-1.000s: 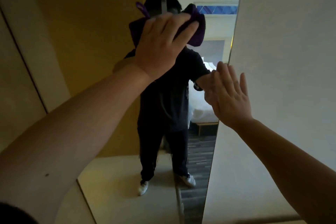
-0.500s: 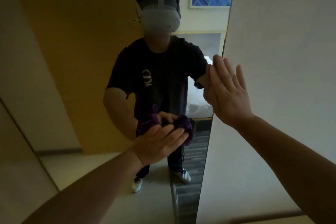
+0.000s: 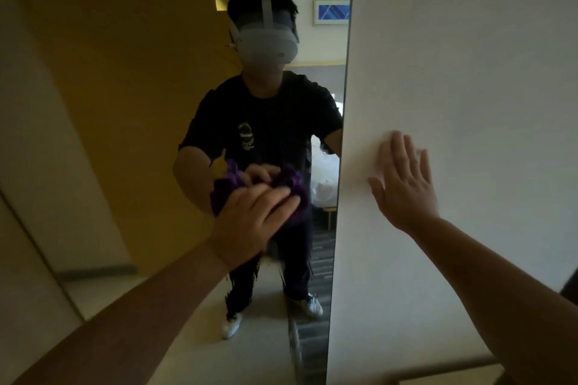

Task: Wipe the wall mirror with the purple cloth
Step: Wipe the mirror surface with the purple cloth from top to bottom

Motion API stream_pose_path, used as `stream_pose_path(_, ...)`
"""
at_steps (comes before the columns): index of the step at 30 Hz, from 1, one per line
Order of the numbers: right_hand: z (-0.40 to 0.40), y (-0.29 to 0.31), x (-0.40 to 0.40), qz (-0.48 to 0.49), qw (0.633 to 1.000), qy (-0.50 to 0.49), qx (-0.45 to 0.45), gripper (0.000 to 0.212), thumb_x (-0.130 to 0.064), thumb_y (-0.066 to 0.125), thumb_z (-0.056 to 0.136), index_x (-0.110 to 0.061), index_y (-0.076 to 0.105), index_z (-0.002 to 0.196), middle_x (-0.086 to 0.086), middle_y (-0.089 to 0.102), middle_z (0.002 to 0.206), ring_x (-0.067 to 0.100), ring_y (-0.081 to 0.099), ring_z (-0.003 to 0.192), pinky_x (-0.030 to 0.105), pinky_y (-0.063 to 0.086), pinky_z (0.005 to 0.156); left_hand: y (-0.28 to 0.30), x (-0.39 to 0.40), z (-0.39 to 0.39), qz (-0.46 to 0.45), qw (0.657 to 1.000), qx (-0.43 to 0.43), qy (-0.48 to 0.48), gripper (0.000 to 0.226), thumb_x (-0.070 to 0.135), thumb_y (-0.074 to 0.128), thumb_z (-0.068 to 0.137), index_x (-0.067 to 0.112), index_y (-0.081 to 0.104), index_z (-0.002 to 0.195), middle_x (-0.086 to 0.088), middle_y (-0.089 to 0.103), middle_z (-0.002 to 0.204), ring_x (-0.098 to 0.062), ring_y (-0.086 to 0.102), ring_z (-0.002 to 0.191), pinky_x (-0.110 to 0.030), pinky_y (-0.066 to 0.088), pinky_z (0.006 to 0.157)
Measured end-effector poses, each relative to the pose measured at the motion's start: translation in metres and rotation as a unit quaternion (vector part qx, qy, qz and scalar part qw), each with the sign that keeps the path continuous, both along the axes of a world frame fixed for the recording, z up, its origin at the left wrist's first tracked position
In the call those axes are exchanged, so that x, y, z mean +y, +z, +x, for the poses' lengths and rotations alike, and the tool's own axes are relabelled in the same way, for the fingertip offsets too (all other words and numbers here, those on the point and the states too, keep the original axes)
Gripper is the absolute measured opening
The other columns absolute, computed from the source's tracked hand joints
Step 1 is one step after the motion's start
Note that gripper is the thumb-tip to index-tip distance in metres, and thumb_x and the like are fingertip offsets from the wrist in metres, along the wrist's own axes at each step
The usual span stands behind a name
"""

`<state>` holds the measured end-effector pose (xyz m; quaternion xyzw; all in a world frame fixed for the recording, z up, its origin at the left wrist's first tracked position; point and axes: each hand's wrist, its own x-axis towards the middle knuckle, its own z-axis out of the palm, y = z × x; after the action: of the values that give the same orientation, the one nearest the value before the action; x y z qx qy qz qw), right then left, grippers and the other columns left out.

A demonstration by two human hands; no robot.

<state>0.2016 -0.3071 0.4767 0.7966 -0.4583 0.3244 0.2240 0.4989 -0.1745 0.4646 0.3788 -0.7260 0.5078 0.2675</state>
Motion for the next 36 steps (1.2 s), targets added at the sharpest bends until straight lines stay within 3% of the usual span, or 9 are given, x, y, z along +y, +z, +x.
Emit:
stream_pose_path(2, 0.001, 0.000, -0.001, 0.012, 1.000, -0.004, 0.005, 0.078, -0.049, 0.025, 0.102, -0.019, -0.028, 0.151, 0.008, -0.023, 0.161, 0.025, -0.020, 0.150, 0.051, -0.001, 0.123, 0.063, -0.012, -0.013, -0.067, 0.997, 0.033, -0.002, 0.036, 0.007, 0.059, 0.097, 0.016, 0.061, 0.131, -0.008, 0.053, 0.130, -0.031, 0.053, 0.111, -0.045, 0.044, 0.087)
stream_pose_path(5, 0.001, 0.000, -0.001, 0.010, 1.000, -0.001, 0.007, 0.079, -0.045, 0.034, 0.103, -0.015, -0.020, 0.152, 0.009, -0.021, 0.161, 0.027, -0.018, 0.151, 0.052, 0.001, 0.123, 0.144, -0.035, -0.036, -0.138, 0.990, 0.035, 0.004, 0.035, 0.005, 0.057, 0.098, 0.015, 0.061, 0.131, -0.010, 0.058, 0.128, -0.032, 0.052, 0.112, -0.044, 0.044, 0.088)
stream_pose_path(9, -0.001, -0.003, -0.007, -0.008, 1.000, 0.009, 0.001, 0.075, -0.043, 0.035, 0.104, -0.012, -0.012, 0.153, 0.009, -0.014, 0.162, 0.025, -0.017, 0.150, 0.053, 0.005, 0.123, 0.173, -0.057, -0.068, -0.138, 0.990, 0.005, 0.021, 0.035, 0.007, 0.055, 0.098, 0.016, 0.062, 0.131, -0.009, 0.064, 0.126, -0.031, 0.060, 0.109, -0.043, 0.044, 0.086)
stream_pose_path(14, 0.002, -0.008, -0.010, 0.001, 1.000, 0.008, 0.003, 0.072, -0.048, 0.026, 0.103, -0.013, -0.011, 0.154, 0.008, -0.015, 0.162, 0.028, -0.012, 0.152, 0.053, 0.003, 0.123, 0.103, -0.062, -0.082, -0.120, 0.991, -0.042, 0.034, 0.033, 0.013, 0.049, 0.101, 0.018, 0.064, 0.131, -0.006, 0.065, 0.128, -0.029, 0.064, 0.109, -0.041, 0.047, 0.083)
stream_pose_path(17, 0.003, -0.010, -0.013, -0.021, 0.999, 0.029, -0.022, 0.071, -0.046, 0.026, 0.103, -0.010, -0.005, 0.156, 0.011, -0.007, 0.164, 0.025, -0.013, 0.151, 0.054, 0.002, 0.123, 0.030, -0.060, -0.083, -0.071, 0.994, -0.077, 0.025, 0.033, 0.020, 0.052, 0.101, 0.019, 0.062, 0.133, -0.002, 0.064, 0.130, -0.025, 0.064, 0.111, -0.039, 0.045, 0.084)
stream_pose_path(20, 0.002, -0.011, -0.017, -0.038, 0.998, 0.036, -0.024, 0.074, -0.044, 0.031, 0.104, -0.012, -0.011, 0.155, 0.007, -0.013, 0.162, 0.024, -0.019, 0.149, 0.052, -0.002, 0.123, -0.048, -0.054, -0.073, -0.035, 0.995, -0.095, 0.012, 0.036, 0.022, 0.053, 0.100, 0.021, 0.059, 0.135, 0.001, 0.062, 0.131, -0.021, 0.060, 0.113, -0.037, 0.040, 0.087)
stream_pose_path(25, 0.003, -0.012, -0.019, -0.066, 0.997, 0.030, -0.028, 0.073, -0.040, 0.035, 0.102, -0.006, 0.000, 0.156, 0.008, -0.011, 0.161, 0.028, -0.011, 0.150, 0.055, 0.002, 0.122, -0.163, -0.037, -0.045, 0.049, 0.991, -0.124, 0.027, 0.042, 0.027, 0.053, 0.099, 0.023, 0.052, 0.141, 0.002, 0.052, 0.139, -0.019, 0.051, 0.121, -0.036, 0.039, 0.093)
stream_pose_path(32, 0.008, -0.005, -0.003, -0.017, 0.999, -0.004, -0.028, 0.074, -0.042, 0.032, 0.102, -0.009, -0.005, 0.157, 0.014, -0.009, 0.165, 0.025, -0.018, 0.150, 0.050, -0.004, 0.123, -0.155, -0.019, -0.049, 0.147, 0.984, -0.102, 0.018, 0.042, 0.026, 0.057, 0.098, 0.023, 0.051, 0.140, 0.001, 0.055, 0.135, -0.020, 0.056, 0.117, -0.036, 0.043, 0.092)
stream_pose_path(36, 0.015, 0.005, 0.019, 0.037, 0.998, -0.017, -0.049, 0.076, -0.050, 0.024, 0.099, -0.012, -0.005, 0.157, 0.011, -0.009, 0.165, 0.024, -0.014, 0.151, 0.050, 0.001, 0.123, -0.125, 0.012, -0.040, 0.190, 0.982, -0.014, 0.010, 0.037, 0.024, 0.060, 0.095, 0.021, 0.056, 0.132, -0.003, 0.060, 0.130, -0.024, 0.058, 0.111, -0.036, 0.047, 0.090)
